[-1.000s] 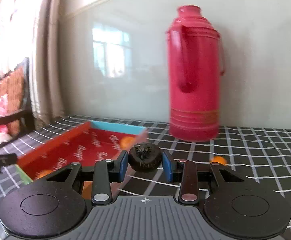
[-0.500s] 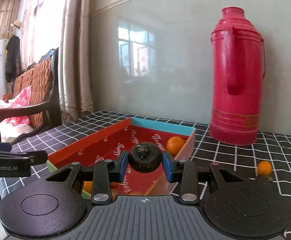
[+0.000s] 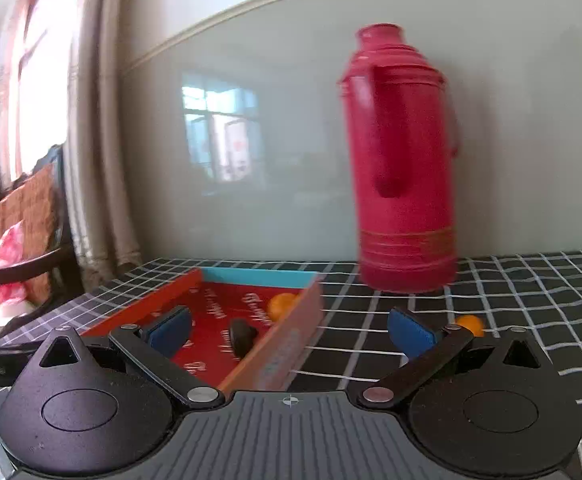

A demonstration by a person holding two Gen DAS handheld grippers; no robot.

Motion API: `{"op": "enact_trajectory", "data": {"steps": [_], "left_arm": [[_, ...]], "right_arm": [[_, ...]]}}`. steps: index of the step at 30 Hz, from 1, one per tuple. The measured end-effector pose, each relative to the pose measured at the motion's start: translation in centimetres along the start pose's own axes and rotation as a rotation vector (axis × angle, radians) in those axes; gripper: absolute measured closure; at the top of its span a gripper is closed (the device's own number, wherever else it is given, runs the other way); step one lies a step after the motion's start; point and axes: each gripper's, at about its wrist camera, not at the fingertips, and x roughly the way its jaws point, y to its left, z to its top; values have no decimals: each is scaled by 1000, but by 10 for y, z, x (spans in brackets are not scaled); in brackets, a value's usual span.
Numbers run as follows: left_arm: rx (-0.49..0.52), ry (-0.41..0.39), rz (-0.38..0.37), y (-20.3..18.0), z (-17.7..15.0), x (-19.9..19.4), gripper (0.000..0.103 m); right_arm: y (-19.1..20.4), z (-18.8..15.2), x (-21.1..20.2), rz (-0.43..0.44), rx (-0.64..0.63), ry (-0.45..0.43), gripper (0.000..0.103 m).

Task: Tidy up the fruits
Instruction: 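Move the left gripper to the second dark fruit and grasp it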

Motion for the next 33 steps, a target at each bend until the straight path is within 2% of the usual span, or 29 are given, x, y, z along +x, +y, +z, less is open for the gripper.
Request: {"op": "enact_trajectory", "data": {"steps": [11, 26, 33], "left_arm": [[49, -22, -72, -42, 2, -7, 6], [148, -44, -259, -150, 0, -9, 6], [187, -19, -328, -195, -6, 0, 6]], "right_arm": [[-42, 4, -26, -130, -4, -1, 0], [-129, 10, -70, -321, 36, 11, 0], [-167, 10, -83, -409, 73, 8, 0]]}}
